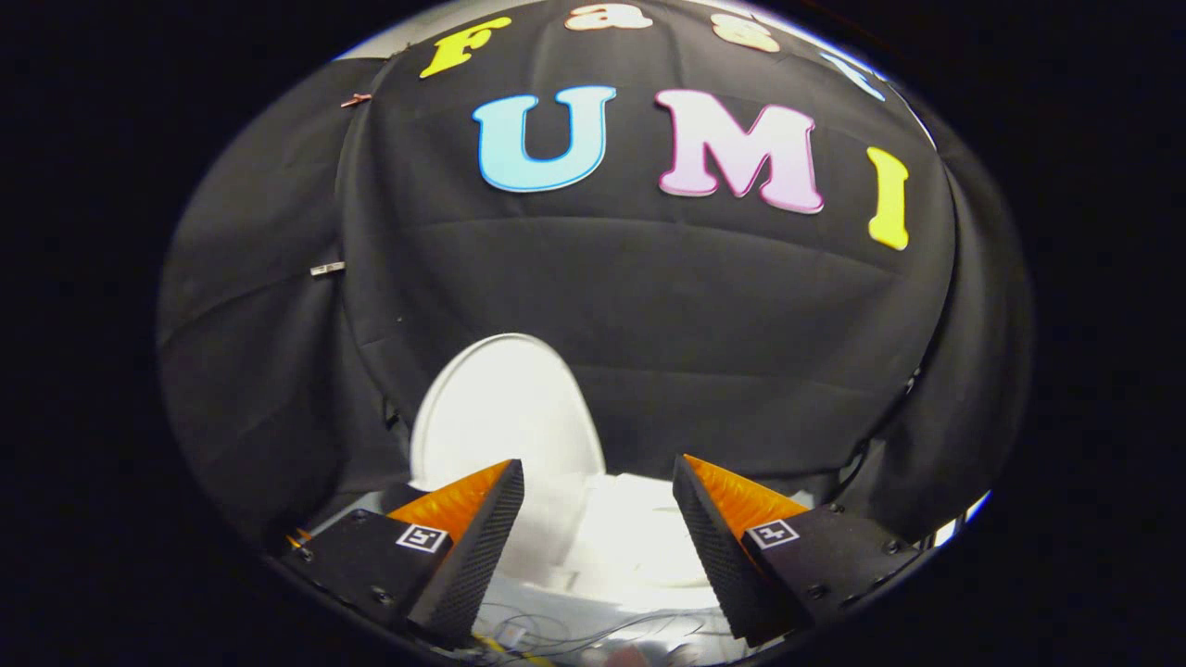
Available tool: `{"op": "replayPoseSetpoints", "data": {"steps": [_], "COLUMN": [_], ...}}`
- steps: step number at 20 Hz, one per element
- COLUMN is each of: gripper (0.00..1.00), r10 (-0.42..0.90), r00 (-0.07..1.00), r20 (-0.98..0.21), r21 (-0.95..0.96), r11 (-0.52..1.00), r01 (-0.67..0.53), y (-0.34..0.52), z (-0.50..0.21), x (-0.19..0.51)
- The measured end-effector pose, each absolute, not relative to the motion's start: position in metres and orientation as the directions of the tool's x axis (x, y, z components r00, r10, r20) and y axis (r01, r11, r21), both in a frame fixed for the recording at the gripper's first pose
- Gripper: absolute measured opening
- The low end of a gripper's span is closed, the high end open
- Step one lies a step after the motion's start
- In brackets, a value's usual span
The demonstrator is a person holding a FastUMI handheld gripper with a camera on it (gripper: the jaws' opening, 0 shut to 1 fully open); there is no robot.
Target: Open the toilet lid.
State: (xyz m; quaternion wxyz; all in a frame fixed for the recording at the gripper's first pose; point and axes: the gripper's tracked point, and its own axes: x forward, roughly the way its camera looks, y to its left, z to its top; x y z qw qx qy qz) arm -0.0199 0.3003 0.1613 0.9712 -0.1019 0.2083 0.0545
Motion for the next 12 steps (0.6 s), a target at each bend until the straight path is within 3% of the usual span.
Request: {"op": "replayPoseSetpoints", "data": {"steps": [3, 12], "gripper": [1.00, 1.00], "r10": [0.022, 0.000], "r00": [0.932, 0.936], "r20": [-0.362, -0.351], "r21": [-0.230, -0.041], "r11": [0.967, 0.999], "r01": [-0.112, -0.016], "y": [0.236, 0.125], "z": [0.150, 0.087], "x": [-0.019, -0.006]}}
